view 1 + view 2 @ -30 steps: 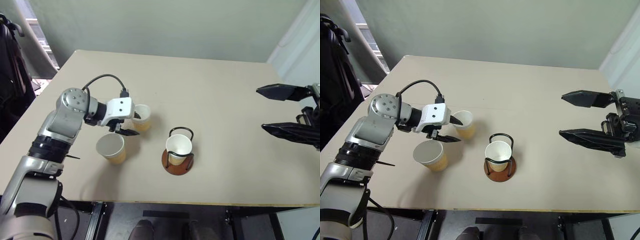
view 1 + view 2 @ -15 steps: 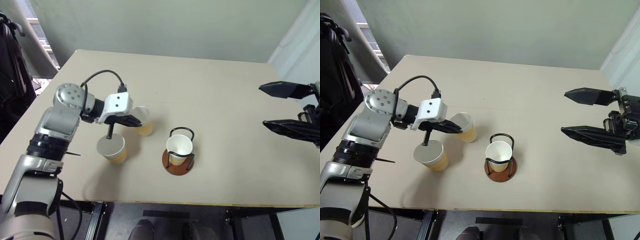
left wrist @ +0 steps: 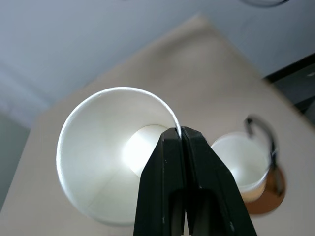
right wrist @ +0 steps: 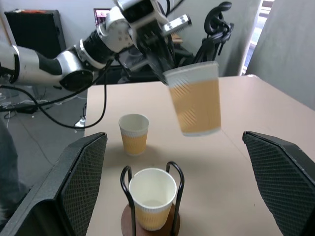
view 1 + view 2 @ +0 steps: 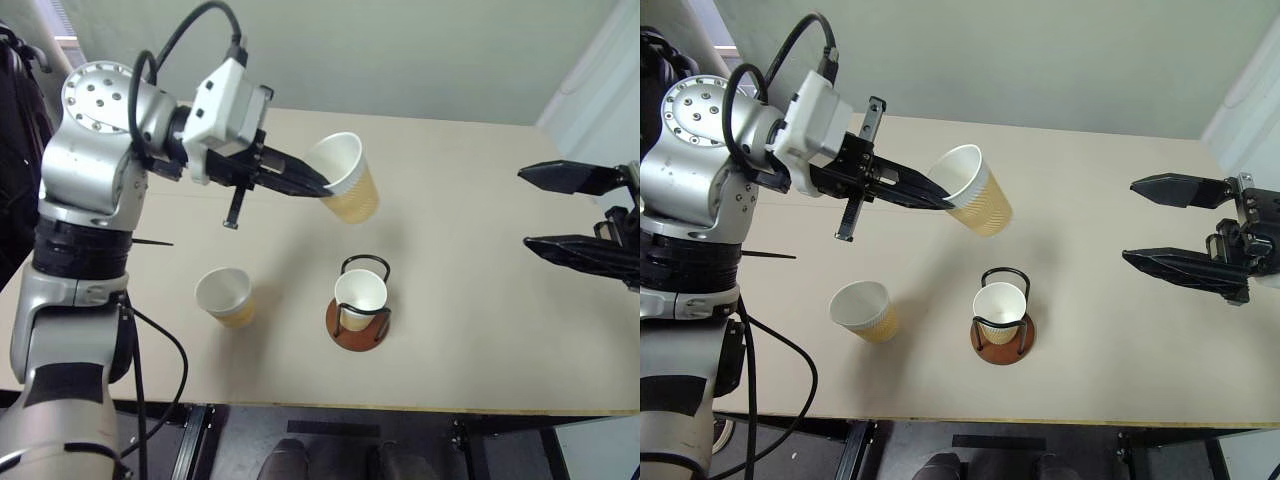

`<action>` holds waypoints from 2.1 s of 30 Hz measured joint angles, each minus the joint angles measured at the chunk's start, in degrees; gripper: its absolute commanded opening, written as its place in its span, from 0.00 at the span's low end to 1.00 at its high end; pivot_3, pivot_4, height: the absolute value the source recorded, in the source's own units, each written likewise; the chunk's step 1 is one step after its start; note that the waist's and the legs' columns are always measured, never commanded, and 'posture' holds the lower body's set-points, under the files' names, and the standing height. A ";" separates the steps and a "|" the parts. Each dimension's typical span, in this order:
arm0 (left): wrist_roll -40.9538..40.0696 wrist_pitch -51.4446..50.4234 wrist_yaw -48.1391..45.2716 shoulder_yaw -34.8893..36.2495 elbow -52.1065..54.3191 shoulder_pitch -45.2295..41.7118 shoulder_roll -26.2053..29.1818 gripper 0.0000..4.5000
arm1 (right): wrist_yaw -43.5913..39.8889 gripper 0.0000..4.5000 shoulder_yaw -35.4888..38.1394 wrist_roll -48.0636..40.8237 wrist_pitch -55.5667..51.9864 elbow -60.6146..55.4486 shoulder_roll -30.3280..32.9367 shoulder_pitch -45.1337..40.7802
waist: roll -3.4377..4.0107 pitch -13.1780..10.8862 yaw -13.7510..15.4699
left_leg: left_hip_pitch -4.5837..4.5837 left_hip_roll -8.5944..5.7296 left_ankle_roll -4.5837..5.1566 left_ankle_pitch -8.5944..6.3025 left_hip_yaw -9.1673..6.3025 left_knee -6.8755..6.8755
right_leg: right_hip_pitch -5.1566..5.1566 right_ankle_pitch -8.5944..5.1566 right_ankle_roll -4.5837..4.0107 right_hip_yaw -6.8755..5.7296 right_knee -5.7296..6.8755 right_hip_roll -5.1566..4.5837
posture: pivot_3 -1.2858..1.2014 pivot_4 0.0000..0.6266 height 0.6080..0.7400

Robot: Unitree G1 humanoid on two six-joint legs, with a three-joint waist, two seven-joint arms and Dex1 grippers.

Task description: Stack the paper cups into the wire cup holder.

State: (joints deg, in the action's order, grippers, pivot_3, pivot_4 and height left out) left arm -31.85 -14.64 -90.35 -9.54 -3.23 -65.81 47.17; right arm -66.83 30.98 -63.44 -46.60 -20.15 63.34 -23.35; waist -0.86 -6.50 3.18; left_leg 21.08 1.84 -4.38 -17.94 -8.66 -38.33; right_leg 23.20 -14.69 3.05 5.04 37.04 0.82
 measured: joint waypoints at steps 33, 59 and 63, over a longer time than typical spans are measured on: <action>1.56 8.28 -0.16 -18.91 3.46 1.75 2.94 0.00 | 1.20 1.00 4.42 0.74 -0.05 -2.89 1.53 6.56 | 0.01 0.00 0.06 | -0.05 -0.05 0.27 -0.15 -0.01 -0.35 | -0.24 0.06 0.14 0.08 -0.04 -0.03 | 0.52 0.24 1.00; 8.99 9.15 -0.16 -17.15 4.33 4.53 1.25 0.99 | 1.14 1.00 2.45 2.06 1.25 -2.69 1.94 6.14 | 0.01 0.00 -0.02 | -0.05 -0.04 0.34 -0.19 0.02 -0.39 | -0.25 0.06 0.14 0.06 -0.03 -0.02 | 0.52 0.24 1.00; 8.38 6.41 0.02 -8.93 3.08 5.76 7.09 0.99 | 0.32 1.00 0.22 2.77 1.94 -1.82 1.93 4.49 | 0.04 0.01 -0.56 | -0.09 0.01 0.34 -0.19 0.06 -0.28 | -0.19 0.06 0.14 0.04 -0.04 0.02 | 0.52 0.24 1.00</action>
State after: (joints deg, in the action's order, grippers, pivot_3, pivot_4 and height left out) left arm -23.47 -8.23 -90.33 -18.46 -0.15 -60.06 54.26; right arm -66.51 31.21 -60.67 -44.66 -21.97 65.27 -18.86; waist -0.81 -6.49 2.63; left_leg 20.99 1.84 -4.04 -18.13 -8.60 -38.60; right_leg 23.02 -14.63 3.19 5.08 37.00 0.84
